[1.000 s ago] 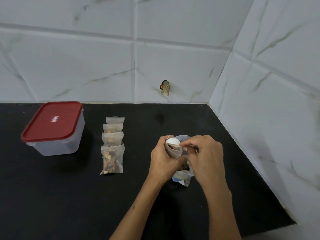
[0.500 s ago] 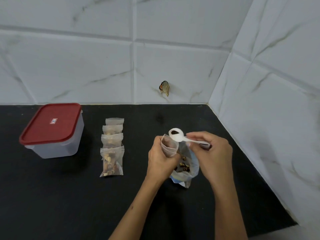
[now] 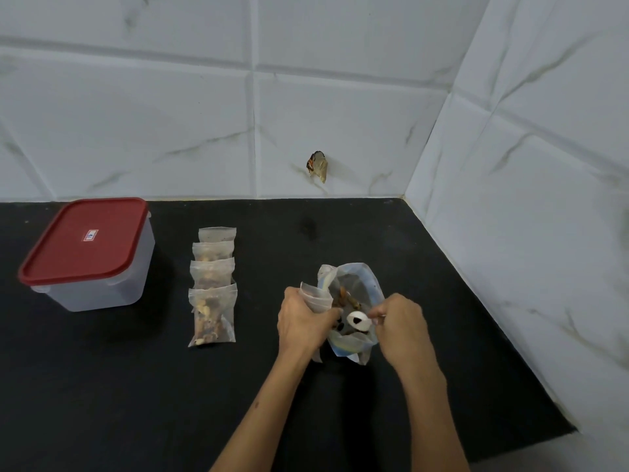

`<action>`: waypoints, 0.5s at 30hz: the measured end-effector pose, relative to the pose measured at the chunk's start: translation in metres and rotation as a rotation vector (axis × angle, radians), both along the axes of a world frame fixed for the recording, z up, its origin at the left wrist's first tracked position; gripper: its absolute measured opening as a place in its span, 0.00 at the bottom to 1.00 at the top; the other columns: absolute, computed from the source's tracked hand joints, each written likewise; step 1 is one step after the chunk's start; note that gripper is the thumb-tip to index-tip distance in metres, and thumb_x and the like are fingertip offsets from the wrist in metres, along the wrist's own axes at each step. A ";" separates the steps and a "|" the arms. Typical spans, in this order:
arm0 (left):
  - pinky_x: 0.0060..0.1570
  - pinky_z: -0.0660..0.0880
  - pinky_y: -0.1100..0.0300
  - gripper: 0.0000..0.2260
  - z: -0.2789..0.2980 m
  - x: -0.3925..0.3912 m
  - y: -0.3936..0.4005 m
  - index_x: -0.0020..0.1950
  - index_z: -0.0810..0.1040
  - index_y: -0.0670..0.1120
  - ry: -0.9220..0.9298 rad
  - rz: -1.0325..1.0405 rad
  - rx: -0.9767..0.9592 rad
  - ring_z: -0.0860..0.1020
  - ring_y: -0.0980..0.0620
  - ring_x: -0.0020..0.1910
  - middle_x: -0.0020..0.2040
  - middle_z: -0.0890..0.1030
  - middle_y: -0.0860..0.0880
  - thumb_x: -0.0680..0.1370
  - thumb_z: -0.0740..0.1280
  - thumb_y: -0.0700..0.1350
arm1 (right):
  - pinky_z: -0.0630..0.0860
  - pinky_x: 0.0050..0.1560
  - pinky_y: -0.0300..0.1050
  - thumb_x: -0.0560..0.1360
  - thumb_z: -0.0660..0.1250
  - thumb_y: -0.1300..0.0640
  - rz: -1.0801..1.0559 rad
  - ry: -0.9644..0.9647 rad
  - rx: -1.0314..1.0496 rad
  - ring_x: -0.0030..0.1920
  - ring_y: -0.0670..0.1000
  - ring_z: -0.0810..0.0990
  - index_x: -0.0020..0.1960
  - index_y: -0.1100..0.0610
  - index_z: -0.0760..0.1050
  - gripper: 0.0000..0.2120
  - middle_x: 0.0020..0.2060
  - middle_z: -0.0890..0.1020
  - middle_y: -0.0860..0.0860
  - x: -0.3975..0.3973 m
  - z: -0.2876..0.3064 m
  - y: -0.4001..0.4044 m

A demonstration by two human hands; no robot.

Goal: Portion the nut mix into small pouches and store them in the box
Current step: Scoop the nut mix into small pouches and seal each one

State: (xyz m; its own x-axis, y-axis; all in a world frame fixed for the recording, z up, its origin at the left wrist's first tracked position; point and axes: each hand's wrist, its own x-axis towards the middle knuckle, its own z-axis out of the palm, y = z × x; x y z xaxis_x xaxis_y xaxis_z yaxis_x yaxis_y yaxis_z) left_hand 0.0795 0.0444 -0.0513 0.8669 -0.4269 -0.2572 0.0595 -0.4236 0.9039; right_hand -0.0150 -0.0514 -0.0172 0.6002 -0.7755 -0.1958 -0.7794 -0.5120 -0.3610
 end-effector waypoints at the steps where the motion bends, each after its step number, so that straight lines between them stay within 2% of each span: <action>1: 0.42 0.73 0.59 0.22 -0.002 0.000 -0.001 0.55 0.68 0.45 0.021 -0.003 0.013 0.75 0.52 0.48 0.48 0.73 0.51 0.68 0.75 0.45 | 0.70 0.39 0.36 0.76 0.65 0.61 -0.005 0.046 0.007 0.44 0.46 0.74 0.58 0.56 0.76 0.11 0.52 0.75 0.51 0.000 0.003 0.002; 3: 0.42 0.73 0.58 0.21 -0.005 -0.002 -0.003 0.55 0.67 0.44 0.065 0.001 0.032 0.75 0.52 0.47 0.45 0.72 0.52 0.68 0.75 0.44 | 0.72 0.45 0.41 0.77 0.62 0.62 -0.009 0.114 0.009 0.50 0.52 0.76 0.57 0.59 0.76 0.10 0.53 0.76 0.55 0.001 0.007 0.007; 5: 0.43 0.75 0.57 0.21 -0.008 -0.003 -0.005 0.55 0.67 0.44 0.100 0.004 0.043 0.76 0.51 0.47 0.45 0.73 0.51 0.68 0.74 0.43 | 0.71 0.48 0.42 0.78 0.60 0.62 -0.021 0.166 -0.020 0.55 0.54 0.75 0.58 0.59 0.74 0.10 0.55 0.76 0.57 0.003 0.011 0.013; 8: 0.44 0.77 0.56 0.21 -0.012 -0.006 -0.008 0.54 0.67 0.44 0.116 0.014 0.043 0.77 0.49 0.49 0.48 0.75 0.49 0.68 0.74 0.43 | 0.71 0.46 0.42 0.78 0.63 0.58 -0.114 0.213 -0.027 0.51 0.50 0.73 0.61 0.59 0.70 0.12 0.51 0.72 0.54 0.003 0.013 0.023; 10: 0.44 0.76 0.56 0.20 -0.014 -0.008 -0.010 0.54 0.68 0.44 0.125 0.015 0.036 0.76 0.49 0.49 0.46 0.74 0.50 0.68 0.74 0.42 | 0.72 0.46 0.41 0.78 0.63 0.57 -0.128 0.218 -0.037 0.50 0.49 0.72 0.60 0.58 0.70 0.12 0.46 0.69 0.53 0.002 0.011 0.029; 13: 0.42 0.75 0.57 0.19 -0.016 -0.010 -0.012 0.54 0.68 0.45 0.171 0.003 0.036 0.76 0.50 0.48 0.44 0.73 0.52 0.68 0.73 0.42 | 0.72 0.46 0.40 0.76 0.66 0.56 -0.139 0.218 -0.046 0.50 0.48 0.72 0.60 0.57 0.70 0.14 0.53 0.72 0.53 -0.003 0.002 0.037; 15: 0.42 0.75 0.57 0.19 -0.016 -0.010 -0.013 0.54 0.68 0.45 0.217 -0.009 0.021 0.76 0.50 0.49 0.47 0.74 0.50 0.68 0.73 0.41 | 0.70 0.46 0.39 0.76 0.67 0.55 -0.151 0.176 -0.052 0.47 0.47 0.70 0.60 0.56 0.71 0.14 0.57 0.71 0.53 -0.004 -0.003 0.041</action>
State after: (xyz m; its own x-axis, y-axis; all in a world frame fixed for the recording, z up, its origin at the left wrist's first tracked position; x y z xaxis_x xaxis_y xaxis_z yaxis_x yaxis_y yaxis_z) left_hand 0.0692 0.0313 -0.0673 0.7866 -0.4269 -0.4462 0.2477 -0.4437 0.8612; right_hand -0.0194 -0.0106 -0.0205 0.4367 -0.8657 -0.2446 -0.8973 -0.3993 -0.1883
